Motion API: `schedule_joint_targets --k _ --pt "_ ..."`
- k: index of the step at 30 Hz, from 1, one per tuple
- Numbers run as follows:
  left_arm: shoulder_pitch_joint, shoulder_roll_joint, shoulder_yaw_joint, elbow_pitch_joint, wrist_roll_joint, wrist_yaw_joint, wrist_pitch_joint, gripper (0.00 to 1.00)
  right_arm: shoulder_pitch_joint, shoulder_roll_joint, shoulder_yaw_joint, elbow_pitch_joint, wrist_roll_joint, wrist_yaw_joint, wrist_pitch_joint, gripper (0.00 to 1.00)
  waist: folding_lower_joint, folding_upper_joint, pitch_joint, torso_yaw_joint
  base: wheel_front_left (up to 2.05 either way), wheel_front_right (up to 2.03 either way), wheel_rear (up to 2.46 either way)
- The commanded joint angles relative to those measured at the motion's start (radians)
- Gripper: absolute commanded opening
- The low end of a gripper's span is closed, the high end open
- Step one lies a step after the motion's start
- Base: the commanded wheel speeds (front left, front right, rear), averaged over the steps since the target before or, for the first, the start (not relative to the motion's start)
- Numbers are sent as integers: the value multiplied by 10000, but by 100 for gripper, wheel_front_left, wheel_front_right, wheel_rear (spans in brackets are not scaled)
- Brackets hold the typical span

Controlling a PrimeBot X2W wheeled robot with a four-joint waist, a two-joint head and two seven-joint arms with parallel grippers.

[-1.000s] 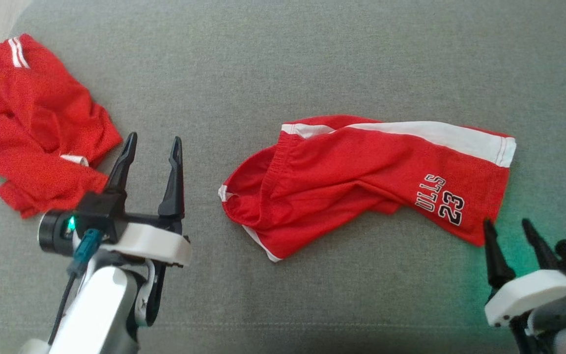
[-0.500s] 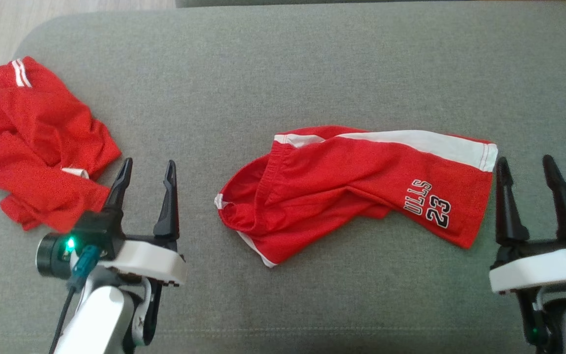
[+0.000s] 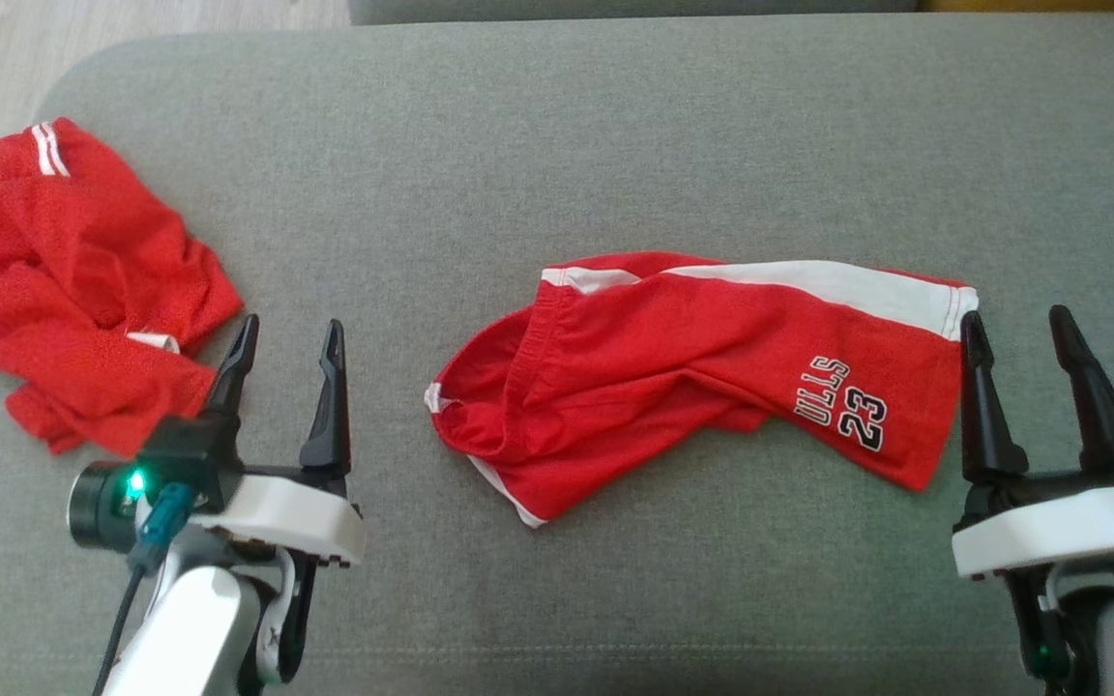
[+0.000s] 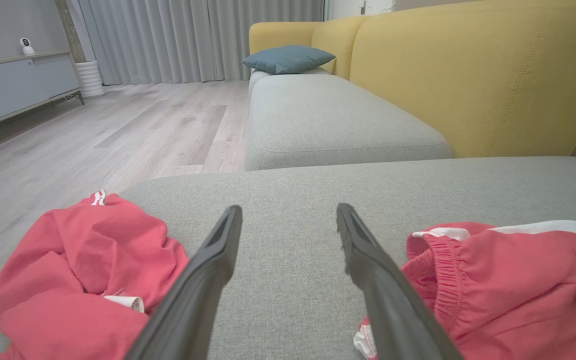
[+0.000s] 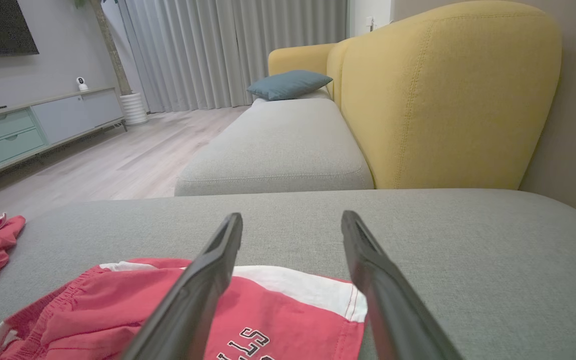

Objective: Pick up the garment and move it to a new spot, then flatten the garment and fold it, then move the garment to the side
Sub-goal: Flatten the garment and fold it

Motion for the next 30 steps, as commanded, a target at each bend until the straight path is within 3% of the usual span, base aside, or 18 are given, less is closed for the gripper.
schedule_joint_targets --k 1,8,14,20,24,30 --pt "-270 293 346 -364 4 61 1 100 -158 -56 259 -344 4 75 77 100 0 -1 24 11 0 0 0" --pt "-1071 166 -93 -429 117 -325 297 100 -242 -49 222 -471 -27 75 138 100 0 -1 272 41 0 0 0" --pt "-3054 -610 -1089 15 22 -1383 1397 100 -526 -46 359 -515 -34 75 164 100 0 -1 791 -67 0 0 0" --pt "-4941 -1408 -1833 2014 -549 -2514 3419 100 -785 -45 632 -410 12 75 77 100 0 -1 1302 -438 0 0 0" --pt "-5790 -1636 -1962 3479 -828 -2872 4443 100 -864 -45 686 -255 105 75 -30 100 0 -1 1537 -676 0 0 0" --pt "-6472 -1811 -2049 4834 -1109 -3236 5124 100 -924 -44 694 -79 165 75 -121 100 0 -1 1677 -838 0 0 0"
